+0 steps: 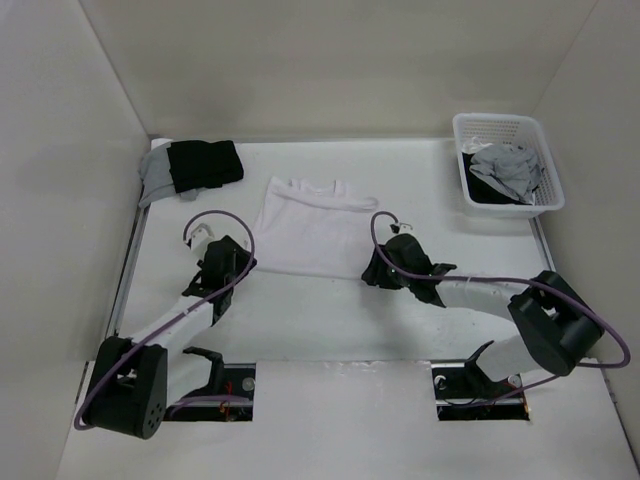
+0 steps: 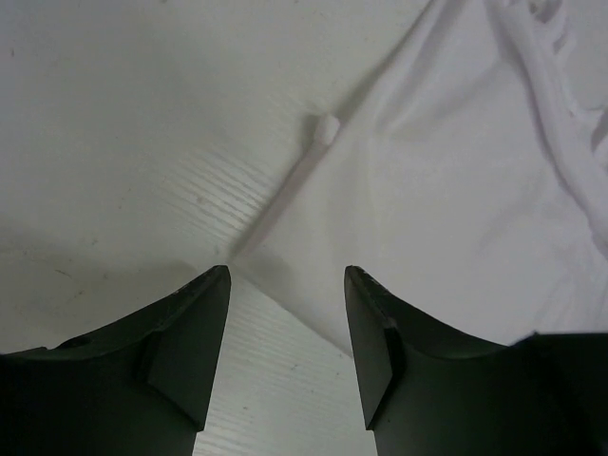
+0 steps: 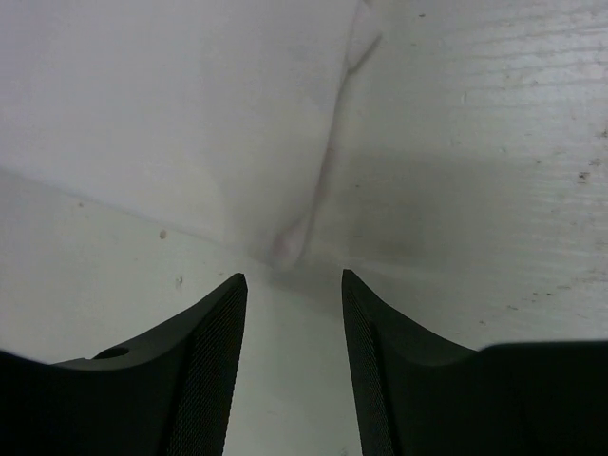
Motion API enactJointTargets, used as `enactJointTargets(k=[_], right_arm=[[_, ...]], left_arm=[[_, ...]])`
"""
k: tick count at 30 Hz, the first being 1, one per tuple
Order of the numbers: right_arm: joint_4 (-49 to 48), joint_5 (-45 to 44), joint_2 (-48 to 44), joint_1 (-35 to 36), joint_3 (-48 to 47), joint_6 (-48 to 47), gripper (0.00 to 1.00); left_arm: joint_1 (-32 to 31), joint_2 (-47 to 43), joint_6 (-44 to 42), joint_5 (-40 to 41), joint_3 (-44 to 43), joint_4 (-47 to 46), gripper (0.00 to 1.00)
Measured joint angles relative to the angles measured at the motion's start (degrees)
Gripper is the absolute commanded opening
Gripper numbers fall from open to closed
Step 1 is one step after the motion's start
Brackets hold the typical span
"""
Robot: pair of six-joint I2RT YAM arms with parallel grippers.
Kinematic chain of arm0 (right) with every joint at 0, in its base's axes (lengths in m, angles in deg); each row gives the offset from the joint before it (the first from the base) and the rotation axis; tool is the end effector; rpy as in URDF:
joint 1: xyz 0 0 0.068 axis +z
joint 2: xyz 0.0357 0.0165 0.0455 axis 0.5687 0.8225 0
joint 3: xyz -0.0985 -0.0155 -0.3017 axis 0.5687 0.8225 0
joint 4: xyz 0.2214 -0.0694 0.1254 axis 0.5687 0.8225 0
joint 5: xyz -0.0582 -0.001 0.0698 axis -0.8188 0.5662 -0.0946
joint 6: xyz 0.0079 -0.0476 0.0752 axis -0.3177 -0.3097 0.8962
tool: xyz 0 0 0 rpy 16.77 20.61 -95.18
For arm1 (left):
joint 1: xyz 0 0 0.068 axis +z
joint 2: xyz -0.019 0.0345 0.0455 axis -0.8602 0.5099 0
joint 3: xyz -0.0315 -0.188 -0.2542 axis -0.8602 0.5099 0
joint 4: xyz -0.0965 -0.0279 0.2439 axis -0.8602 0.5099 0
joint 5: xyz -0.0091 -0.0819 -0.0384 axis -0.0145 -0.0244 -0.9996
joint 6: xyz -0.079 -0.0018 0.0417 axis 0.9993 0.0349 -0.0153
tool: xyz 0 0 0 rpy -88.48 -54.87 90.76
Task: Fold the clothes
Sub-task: Fold the tank top
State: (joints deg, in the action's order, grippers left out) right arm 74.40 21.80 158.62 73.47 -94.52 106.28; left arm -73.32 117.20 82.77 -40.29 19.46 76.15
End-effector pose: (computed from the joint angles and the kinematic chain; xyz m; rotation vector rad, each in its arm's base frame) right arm 0.2363 0.1830 0.1714 0.0919 2.4022 0.6080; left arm 0.2188 -0.0304 0.1758 -0.8099 2.0012 -0.3175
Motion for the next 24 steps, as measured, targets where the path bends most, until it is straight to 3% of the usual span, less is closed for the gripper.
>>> enactJointTargets(k=[6, 12, 14, 17, 20, 24], right_arm=[[-2.9, -0.5, 1.3, -0.9, 0.2, 1.0, 0.48], [-5.4, -0.3, 4.0, -1.0, 0.2, 2.4, 0.3], [-5.9, -0.2, 4.3, -1.2, 0.2, 2.9, 0.28], [-6.1, -0.3, 4.3, -1.4, 0.2, 3.4, 0.29], [-6.5, -0.3, 4.5, -1.4, 0.3, 3.7, 0.35], [-7.6, -0.2, 4.6, -1.5, 0.6, 3.8, 0.29]], left_arm=[[4.1, 5.1, 0.3, -4.4, 0.1, -0.3, 0.49], [5.7, 7.6, 0.9, -6.4, 0.1, -4.1, 0.44], [5.7, 8.7, 1.2, -6.9, 0.1, -5.6, 0.35], [5.7, 10.2, 1.7, -7.6, 0.1, -6.9, 0.29], [5.8, 10.3, 2.1, -8.6, 0.1, -6.9, 0.31], [6.6, 8.1, 2.5, -9.4, 1.2, -5.9, 0.33]])
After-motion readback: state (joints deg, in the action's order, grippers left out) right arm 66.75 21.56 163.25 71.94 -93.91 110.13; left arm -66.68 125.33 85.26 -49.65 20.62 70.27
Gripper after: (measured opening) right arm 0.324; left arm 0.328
